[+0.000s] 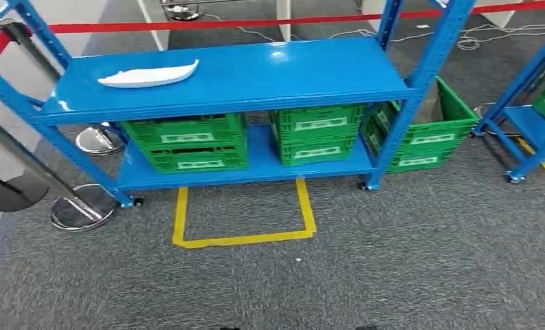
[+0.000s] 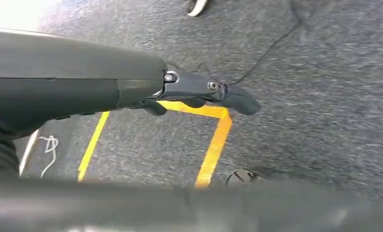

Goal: Take the parts from the cabinet and place them on the table.

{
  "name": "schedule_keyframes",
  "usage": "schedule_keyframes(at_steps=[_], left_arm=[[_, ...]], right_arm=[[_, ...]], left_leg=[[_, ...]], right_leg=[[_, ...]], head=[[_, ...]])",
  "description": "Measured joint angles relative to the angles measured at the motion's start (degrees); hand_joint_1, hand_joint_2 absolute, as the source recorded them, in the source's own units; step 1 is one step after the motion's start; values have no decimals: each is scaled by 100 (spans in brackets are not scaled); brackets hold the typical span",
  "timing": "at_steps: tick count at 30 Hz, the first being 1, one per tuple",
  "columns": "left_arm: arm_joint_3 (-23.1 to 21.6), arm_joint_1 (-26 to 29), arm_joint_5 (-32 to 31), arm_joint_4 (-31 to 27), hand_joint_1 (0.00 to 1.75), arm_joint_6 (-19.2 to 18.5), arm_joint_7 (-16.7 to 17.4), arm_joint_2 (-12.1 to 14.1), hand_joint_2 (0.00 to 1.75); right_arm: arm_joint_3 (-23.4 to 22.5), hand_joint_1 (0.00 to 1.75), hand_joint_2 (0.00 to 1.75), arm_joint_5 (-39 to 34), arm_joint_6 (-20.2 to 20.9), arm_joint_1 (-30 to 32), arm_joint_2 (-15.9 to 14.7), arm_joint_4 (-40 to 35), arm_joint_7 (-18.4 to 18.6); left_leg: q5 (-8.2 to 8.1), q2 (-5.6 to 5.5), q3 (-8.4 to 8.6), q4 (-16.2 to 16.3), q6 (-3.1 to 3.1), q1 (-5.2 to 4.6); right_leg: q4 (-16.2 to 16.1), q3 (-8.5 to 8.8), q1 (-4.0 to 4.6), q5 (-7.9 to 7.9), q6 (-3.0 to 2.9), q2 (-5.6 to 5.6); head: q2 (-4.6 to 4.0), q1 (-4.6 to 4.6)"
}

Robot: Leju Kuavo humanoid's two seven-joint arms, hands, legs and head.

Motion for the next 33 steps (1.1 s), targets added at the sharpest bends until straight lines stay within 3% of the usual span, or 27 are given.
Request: schedule_keyframes(at_steps=[1,3,4,7,9,10,13,14,15,16,18,19,20,21,23,25,26,28,29,30,32,33], left_arm=[[0,8,2,0,0,0,0,2,175],[0,5,7,0,0,11,0,4,175],[0,-1,9,0,0,13,0,22,175],[-4,-2,7,0,0,22,2,22,175],[-20,9,7,0,0,33,17,17,175],[-30,6,5,0,0,46,17,26,175],[-42,-6,4,0,0,44,17,22,175],[-46,-5,4,0,0,44,17,15,175],[-50,-4,4,0,0,44,17,9,175],[-57,-4,4,0,0,44,17,7,175],[-72,-7,4,0,0,44,17,2,175],[-79,-8,4,0,0,35,17,4,175],[-83,-14,0,0,0,31,18,4,175],[-85,-11,0,0,0,28,20,4,175],[-87,-6,0,0,0,15,48,9,175],[-90,-6,0,0,0,15,112,26,175],[-90,-3,-4,0,0,9,182,31,175],[-28,43,-140,0,0,-85,284,52,175],[21,78,-223,0,0,-136,308,61,175],[64,131,-320,0,0,-197,332,68,0],[172,258,-530,0,0,-321,361,105,0],[234,314,-635,0,0,-387,369,118,0]], right_arm=[[0,0,0,2,9,-9,0,0,2],[0,0,0,2,13,-19,0,0,20],[0,0,0,2,26,-18,2,2,28],[0,0,0,4,48,-31,2,2,50],[0,0,0,4,55,-37,2,2,53],[0,0,0,4,55,-40,2,2,50],[-2,0,0,4,55,-35,2,2,52],[-2,0,0,2,55,-26,2,2,57],[-2,0,0,2,55,-20,0,2,57],[-2,0,0,4,55,-21,0,2,57],[-2,0,0,2,55,-28,0,2,57],[-4,0,0,-7,79,-40,0,2,79],[-9,0,0,-32,115,-43,2,2,111],[-13,0,175,-55,142,-38,0,2,127],[-28,0,175,-107,290,-26,0,2,116],[-57,0,175,-142,411,-37,2,2,158],[-61,0,175,-182,459,-45,0,2,269],[-28,0,175,-348,542,-38,-28,-31,396],[16,0,175,-435,571,-35,-50,-48,435],[55,0,175,-543,612,-38,-70,-83,448],[174,0,175,-764,675,-56,-111,-198,448],[230,0,0,-857,708,-65,-127,-247,448]], left_leg=[[232,1,163,-336,16,1],[696,28,643,-1298,96,-15],[591,84,756,-1483,144,-58],[575,65,746,-1552,174,-84],[635,60,822,-1687,246,-22],[636,59,837,-1701,278,-22],[616,55,830,-1694,321,-34],[613,44,834,-1692,320,-35],[610,29,845,-1690,316,-34],[600,14,858,-1686,304,-29],[560,-12,888,-1652,255,-22],[534,-16,880,-1628,215,-49],[519,-31,859,-1576,187,-66],[537,-27,856,-1595,159,-63],[560,-32,861,-1612,118,-44],[386,-2,799,-1430,46,-35],[179,0,646,-1086,17,-24],[-231,1,218,-145,-16,-13],[-292,1,92,131,-21,-13],[-220,1,89,140,-16,-13],[243,1,405,-530,35,-16],[512,4,660,-1073,75,-20]], right_leg=[[0,18,0,-8,8,-8],[-1,69,1,-33,35,-23],[-1,16,22,-52,67,-33],[-32,59,9,-44,168,-56],[-10,44,7,-101,237,-21],[189,-32,14,-244,245,36],[1513,-722,10,-816,275,88],[1713,-854,10,-820,283,89],[1643,-853,7,-684,285,88],[1328,-730,4,-426,283,88],[267,-242,-5,140,270,95],[84,-143,1,24,268,136],[27,-87,5,52,210,143],[39,-104,13,59,186,136],[42,-110,36,80,133,135],[7,-90,-7,105,63,111],[7,-87,-7,97,32,94],[8,-85,4,85,13,57],[8,-82,7,79,5,46],[8,-73,8,76,3,46],[8,-42,11,65,11,63],[8,-19,11,56,22,67]], head=[[0,-2],[0,0],[0,7],[0,2],[0,9],[0,26],[0,42],[0,48],[0,41],[0,46],[0,48],[0,41],[0,33],[0,22],[0,28],[0,17],[0,-31],[0,-22],[0,-24],[0,-22],[0,-26],[0,-26]])
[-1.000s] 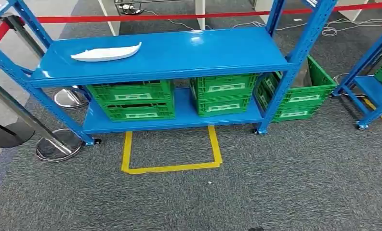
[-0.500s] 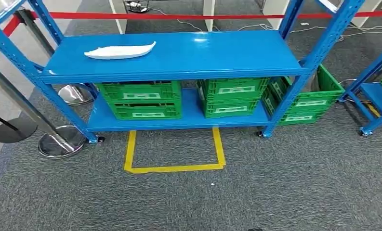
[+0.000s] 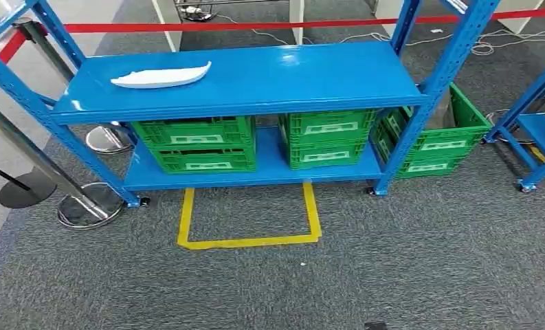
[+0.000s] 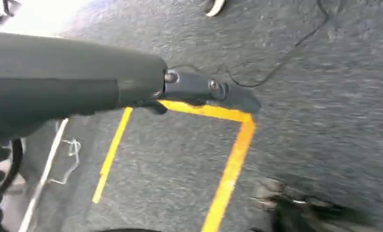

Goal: Take the parts from the cabinet and place them on the table.

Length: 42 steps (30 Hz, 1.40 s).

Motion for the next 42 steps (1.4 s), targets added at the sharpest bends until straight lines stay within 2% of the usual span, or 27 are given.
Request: schedule_keyframes(at_steps=[1,4,5,7,8,10,11,12,13,15,16,17,18,20,22,23,26,27,28,29,31,32,35,37,38,39,42], left_arm=[[64,36,-84,0,0,-46,7,13,0],[259,104,-405,0,0,-239,33,26,0],[350,143,-532,-2,0,-315,44,31,0],[490,194,-738,-53,0,-438,59,26,0],[570,192,-846,-87,0,-503,59,42,0],[720,183,-1049,-192,0,-625,61,50,0],[793,176,-1154,-260,0,-688,70,57,0],[870,166,-1253,-338,0,-750,85,59,0],[934,154,-1345,-413,0,-805,94,59,0],[1080,102,-1540,-610,0,-927,96,63,0],[1155,72,-1632,-700,0,-978,101,66,0],[1227,47,-1726,-770,0,-1032,109,72,0],[1306,24,-1817,-831,0,-1082,118,88,0],[1498,27,-2038,-958,0,-1220,147,114,0],[1651,70,-2248,-1014,0,-1336,162,158,0],[1737,106,-2352,-1025,0,-1399,162,162,0],[1952,307,-2647,-1025,0,-1576,197,177,0],[2022,402,-2742,-1016,0,-1633,208,186,0],[2087,499,-2820,-992,0,-1681,214,197,0],[2143,590,-2893,-962,0,-1725,225,208,0],[2274,764,-3050,-889,0,-1815,247,234,0],[2333,834,-3122,-865,0,-1861,249,252,0],[2569,965,-3418,-841,0,-2039,265,280,0],[2676,982,-3566,-863,0,-2118,267,278,0],[2789,952,-3727,-955,0,-2215,271,278,0],[2842,922,-3802,-997,0,-2267,271,282,0],[3040,820,-4076,-1173,0,-2430,293,297,0]], right_arm=[[72,0,0,-103,33,-3,-13,-50,15],[324,0,0,-446,149,-16,-81,-166,85],[426,0,175,-579,188,-4,-103,-190,98],[603,0,175,-800,253,44,-162,-240,98],[696,0,175,-915,281,70,-192,-247,114],[873,0,175,-1131,358,161,-253,-247,135],[961,0,175,-1242,393,225,-273,-247,173],[1048,0,0,-1352,435,299,-299,-245,205],[1128,0,0,-1447,457,384,-315,-240,203],[1308,0,0,-1658,529,527,-367,-210,203],[1395,0,175,-1753,557,581,-398,-196,214],[1486,0,175,-1853,588,618,-404,-185,225],[1576,0,175,-1952,623,657,-417,-177,227],[1792,0,175,-2188,691,773,-461,-172,286],[1989,0,175,-2411,761,818,-518,-181,302],[2089,0,175,-2534,787,815,-542,-207,304],[2355,0,175,-2838,898,760,-610,-369,319],[2444,0,175,-2942,929,725,-632,-444,326],[2526,0,175,-3031,955,682,-647,-535,330],[2592,0,175,-3104,977,634,-667,-627,332],[2750,0,175,-3272,1038,518,-699,-837,359],[2826,0,175,-3353,1056,472,-710,-912,380],[3113,0,175,-3668,1156,429,-789,-1073,415],[3246,0,175,-3825,1204,465,-844,-1073,426],[3381,0,175,-3982,1261,556,-872,-1073,439],[3456,0,0,-4074,1283,631,-905,-1064,485],[3704,0,0,-4372,1379,847,-953,-1045,507]], left_leg=[[86,19,173,-397,39,-13],[-3,18,201,-511,78,-52],[-3,18,204,-514,102,-59],[61,42,275,-646,181,-4],[66,41,276,-659,219,5],[56,41,266,-658,244,-5],[52,41,265,-654,250,-11],[51,38,272,-654,250,-15],[47,30,284,-653,247,-15],[27,10,315,-645,226,-13],[7,6,326,-631,195,-13],[-23,6,311,-593,150,-63],[-29,7,290,-574,127,-58],[-8,13,295,-591,86,-52],[-93,7,294,-517,24,-41],[-247,20,208,-320,-12,-36],[-878,20,-398,1023,-67,-13],[-903,21,-513,1253,-69,-11],[-770,20,-484,1175,-60,-11],[-541,21,-355,872,-42,-11],[7,25,128,-194,32,-18],[-1,34,274,-475,71,-40],[-28,25,284,-559,114,-74],[8,17,292,-605,54,-54],[3,15,290,-604,65,-62],[-3,15,291,-604,78,-65],[-5,23,287,-603,102,-74]], right_leg=[[-4,2,0,-8,13,-6],[-16,-29,28,-7,99,-39],[-45,-7,23,2,134,-43],[20,-27,31,-85,198,-8],[273,-159,36,-267,206,13],[1205,-605,27,-703,238,20],[1577,-796,31,-825,245,23],[1717,-877,33,-802,251,24],[1579,-826,33,-637,247,24],[657,-396,30,-95,231,22],[148,-152,26,109,218,23],[-28,-56,47,4,214,30],[-34,-25,37,26,155,45],[-22,-33,56,27,110,49],[-52,-23,13,56,43,21],[-52,-23,12,49,11,18],[-51,-24,20,35,-17,0],[-50,-19,20,30,-23,-1],[-50,-6,20,25,-24,1],[-50,6,21,21,-22,4],[-51,51,21,3,-1,13],[-51,25,30,-11,18,5],[-71,-13,37,-37,122,-23],[-75,9,53,-79,14,-19],[-95,10,51,-38,-23,-27],[-109,26,46,-30,12,-27],[-139,101,39,-2,52,-4]], head=[[0,2],[0,18],[0,9],[0,20],[0,50],[0,52],[0,53],[0,57],[0,52],[0,55],[0,59],[0,57],[0,39],[0,37],[0,39],[0,2],[0,9],[0,9],[0,7],[0,7],[0,7],[0,11],[0,11],[0,26],[0,35],[0,26],[0,28]])
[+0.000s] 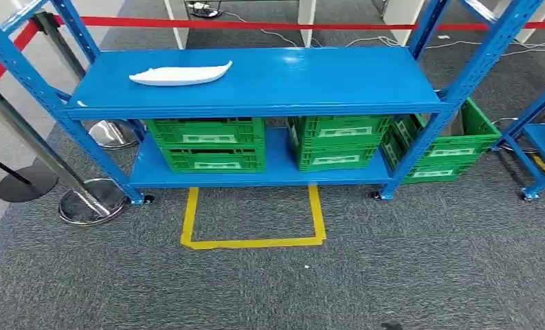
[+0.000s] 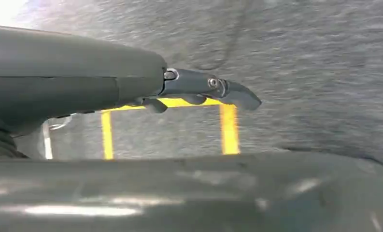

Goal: Take the parts from the cabinet and place them on the table.

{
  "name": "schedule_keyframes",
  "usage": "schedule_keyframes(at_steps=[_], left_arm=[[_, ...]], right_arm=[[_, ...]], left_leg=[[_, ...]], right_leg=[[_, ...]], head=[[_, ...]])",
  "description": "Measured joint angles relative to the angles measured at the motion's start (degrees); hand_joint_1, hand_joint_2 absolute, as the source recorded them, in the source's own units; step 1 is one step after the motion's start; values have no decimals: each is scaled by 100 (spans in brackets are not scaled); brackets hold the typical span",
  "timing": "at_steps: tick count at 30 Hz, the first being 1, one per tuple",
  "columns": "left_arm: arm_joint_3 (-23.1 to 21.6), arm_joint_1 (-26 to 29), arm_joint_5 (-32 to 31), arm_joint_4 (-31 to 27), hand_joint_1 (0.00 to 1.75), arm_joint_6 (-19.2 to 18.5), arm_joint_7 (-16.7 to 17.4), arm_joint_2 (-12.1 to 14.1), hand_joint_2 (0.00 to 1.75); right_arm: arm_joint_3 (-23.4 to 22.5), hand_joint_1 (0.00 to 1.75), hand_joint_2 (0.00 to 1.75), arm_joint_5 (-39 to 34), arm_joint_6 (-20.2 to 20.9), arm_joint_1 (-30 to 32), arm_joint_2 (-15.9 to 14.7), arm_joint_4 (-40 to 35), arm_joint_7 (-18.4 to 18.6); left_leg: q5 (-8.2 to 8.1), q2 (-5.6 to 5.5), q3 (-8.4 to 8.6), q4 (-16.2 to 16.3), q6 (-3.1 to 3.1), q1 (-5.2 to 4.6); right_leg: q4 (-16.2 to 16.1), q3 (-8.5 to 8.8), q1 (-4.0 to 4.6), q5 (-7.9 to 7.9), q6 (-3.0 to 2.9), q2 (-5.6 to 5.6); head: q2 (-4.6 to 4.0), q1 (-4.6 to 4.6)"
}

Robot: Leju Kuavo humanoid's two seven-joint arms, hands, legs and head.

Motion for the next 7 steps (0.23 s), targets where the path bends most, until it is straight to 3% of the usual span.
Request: schedule_keyframes(at_steps=[7], left_arm=[[225,-87,-250,-232,0,-134,24,7,0]], right_arm=[[263,0,0,-270,83,188,-83,52,17]], left_leg=[[-14,6,11,5,38,-7]], right_leg=[[-34,-32,-6,5,59,7]], head=[[0,0]])
